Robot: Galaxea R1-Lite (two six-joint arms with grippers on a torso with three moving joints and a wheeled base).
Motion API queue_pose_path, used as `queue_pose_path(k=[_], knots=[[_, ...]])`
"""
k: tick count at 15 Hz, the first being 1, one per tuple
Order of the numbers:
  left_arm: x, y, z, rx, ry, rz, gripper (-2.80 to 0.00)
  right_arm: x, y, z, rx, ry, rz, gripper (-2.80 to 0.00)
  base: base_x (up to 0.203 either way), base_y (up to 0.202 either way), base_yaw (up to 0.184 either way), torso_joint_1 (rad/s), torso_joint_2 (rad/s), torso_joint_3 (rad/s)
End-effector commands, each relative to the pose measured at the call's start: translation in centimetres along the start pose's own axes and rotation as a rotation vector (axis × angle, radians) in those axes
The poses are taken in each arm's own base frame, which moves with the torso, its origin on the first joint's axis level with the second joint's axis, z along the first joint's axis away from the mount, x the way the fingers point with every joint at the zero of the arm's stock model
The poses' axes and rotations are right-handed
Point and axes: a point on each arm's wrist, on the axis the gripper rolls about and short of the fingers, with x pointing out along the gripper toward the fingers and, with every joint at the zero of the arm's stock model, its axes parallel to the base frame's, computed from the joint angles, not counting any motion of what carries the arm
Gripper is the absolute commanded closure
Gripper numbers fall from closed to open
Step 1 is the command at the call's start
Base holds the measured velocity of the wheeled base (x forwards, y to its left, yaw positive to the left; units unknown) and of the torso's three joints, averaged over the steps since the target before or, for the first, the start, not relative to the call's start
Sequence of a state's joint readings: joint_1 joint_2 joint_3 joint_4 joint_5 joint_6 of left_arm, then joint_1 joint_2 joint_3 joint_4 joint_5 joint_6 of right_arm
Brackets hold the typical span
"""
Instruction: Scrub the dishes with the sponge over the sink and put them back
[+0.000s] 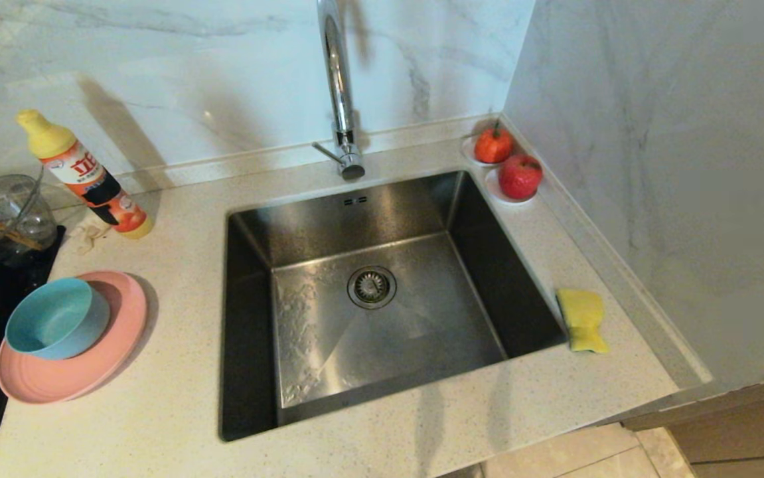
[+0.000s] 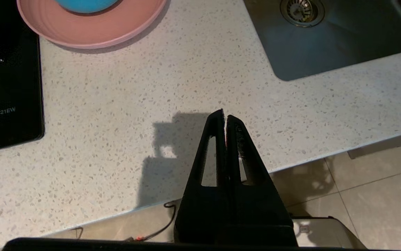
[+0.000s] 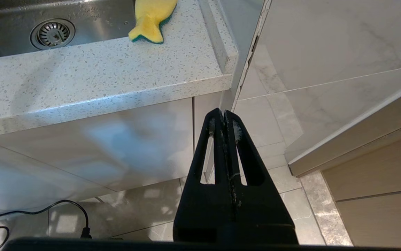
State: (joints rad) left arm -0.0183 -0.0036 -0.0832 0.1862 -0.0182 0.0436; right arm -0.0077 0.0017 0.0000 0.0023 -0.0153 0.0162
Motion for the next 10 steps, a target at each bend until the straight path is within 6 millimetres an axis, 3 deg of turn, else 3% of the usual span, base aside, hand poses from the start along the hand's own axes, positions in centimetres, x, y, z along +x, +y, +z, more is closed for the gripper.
queue_pose_path(k=[1,10], knots=[[0.03,-0.01,-0.15,-0.001,0.008,-0.001,0.0,0.01,0.0,0.01,-0.001,0.001,0.0,0.0,0.0,0.0,0.0,0.0,0.0,0.0],[0.02,-0.01,-0.13,-0.001,0.007,-0.001,0.0,0.01,0.0,0.01,0.001,0.001,0.0,0.0,0.0,0.0,0.0,0.0,0.0,0.0]])
